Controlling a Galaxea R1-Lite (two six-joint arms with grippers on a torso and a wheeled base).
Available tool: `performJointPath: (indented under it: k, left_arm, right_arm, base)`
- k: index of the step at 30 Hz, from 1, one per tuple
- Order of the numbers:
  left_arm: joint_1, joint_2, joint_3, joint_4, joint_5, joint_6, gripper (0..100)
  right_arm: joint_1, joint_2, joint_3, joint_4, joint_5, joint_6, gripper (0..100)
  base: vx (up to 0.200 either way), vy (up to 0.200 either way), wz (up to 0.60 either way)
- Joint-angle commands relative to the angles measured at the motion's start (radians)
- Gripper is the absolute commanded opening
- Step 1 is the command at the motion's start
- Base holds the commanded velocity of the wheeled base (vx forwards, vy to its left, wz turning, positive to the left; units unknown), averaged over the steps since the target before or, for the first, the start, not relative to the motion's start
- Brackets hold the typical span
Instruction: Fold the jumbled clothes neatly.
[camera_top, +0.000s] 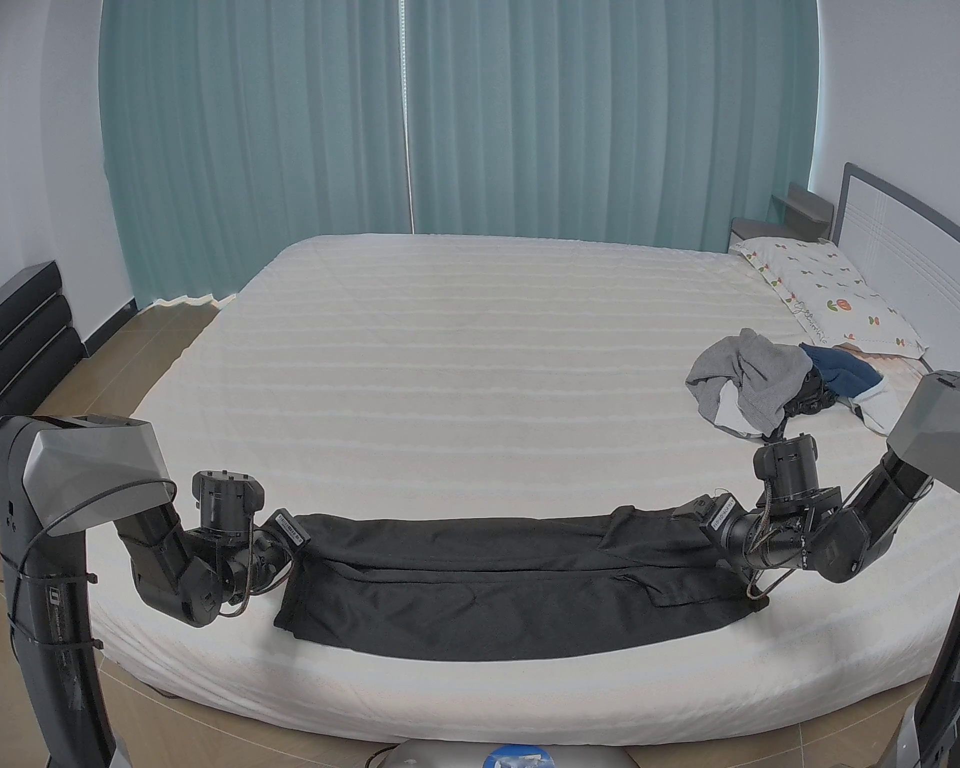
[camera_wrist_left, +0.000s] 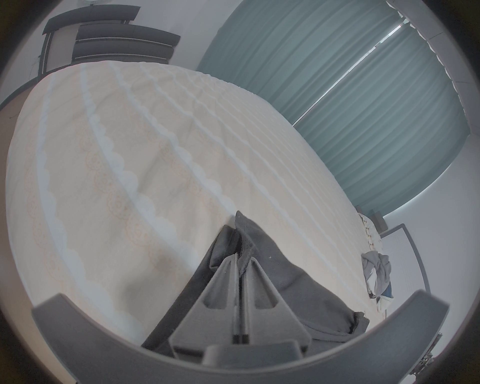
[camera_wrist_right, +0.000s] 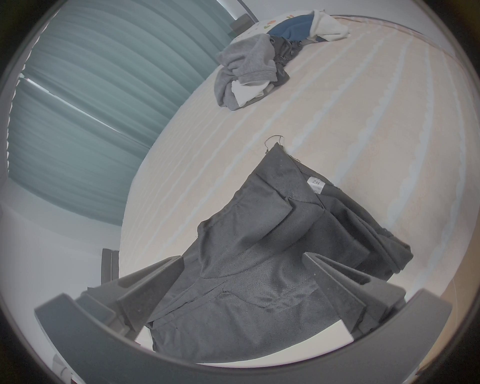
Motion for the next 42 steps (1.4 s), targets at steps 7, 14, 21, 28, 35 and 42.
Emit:
performJointPath:
  k: [7,14,21,28,35,42]
  left_arm:
    - [0.002,-0.041,0.011,-0.057,0.001,-0.028,0]
    - [0.002,-0.035,0.021,-0.098,0.004,-0.028,0]
    - [0.002,-0.038,0.021,-0.098,0.005,-0.028,0]
    - [0.002,-0.040,0.020,-0.098,0.005,-0.030,0]
    - [-0.004,-0.047,0.020,-0.098,0.005,-0.031,0]
    - [-0.003,-0.064,0.014,-0.098,0.005,-0.031,0]
  right_arm:
    - [0.010,0.058,-0.077,0.085,-0.021,0.052,100]
    - [0.014,0.107,-0.127,0.095,-0.059,0.055,100]
    - [0.017,0.161,-0.177,0.098,-0.081,0.078,100]
    - [0.022,0.164,-0.192,0.184,-0.084,0.081,0]
    - [0.020,0.141,-0.235,0.233,-0.094,0.119,0]
    - [0.017,0.105,-0.236,0.230,-0.093,0.121,0]
  base:
    - [0.000,0.000,0.00]
    - [0.000,0.000,0.00]
    - [0.000,0.000,0.00]
    - [0.000,0.000,0.00]
    - [0.000,0.000,0.00]
    - [0.000,0.000,0.00]
